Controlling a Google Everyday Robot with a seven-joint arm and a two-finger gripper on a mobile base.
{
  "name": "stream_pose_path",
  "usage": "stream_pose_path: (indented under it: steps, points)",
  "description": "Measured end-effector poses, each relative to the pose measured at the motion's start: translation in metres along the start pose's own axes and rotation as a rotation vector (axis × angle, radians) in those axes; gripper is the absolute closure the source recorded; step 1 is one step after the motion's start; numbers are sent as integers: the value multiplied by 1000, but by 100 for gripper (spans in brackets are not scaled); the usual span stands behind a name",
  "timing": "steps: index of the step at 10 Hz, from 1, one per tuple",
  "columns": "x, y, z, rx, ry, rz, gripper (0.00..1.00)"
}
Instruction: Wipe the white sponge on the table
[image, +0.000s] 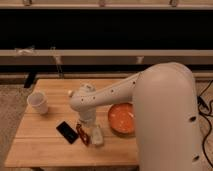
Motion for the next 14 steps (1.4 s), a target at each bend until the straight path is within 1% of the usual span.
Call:
stream_pose_path:
  steps: [2,4,6,8,10,11,13,14]
  points:
    - [14,9,5,-11,11,38,100]
    - [27,10,11,-18,33,76,100]
    - [40,-3,19,-23,51,129,100]
    - [50,-24,25,-21,55,193,100]
    - [53,-43,23,-8,37,228,100]
    - [50,-54,21,5,17,236,100]
    - [41,-62,18,14,-8,233,100]
    - [33,-64,16,17,-20,224,100]
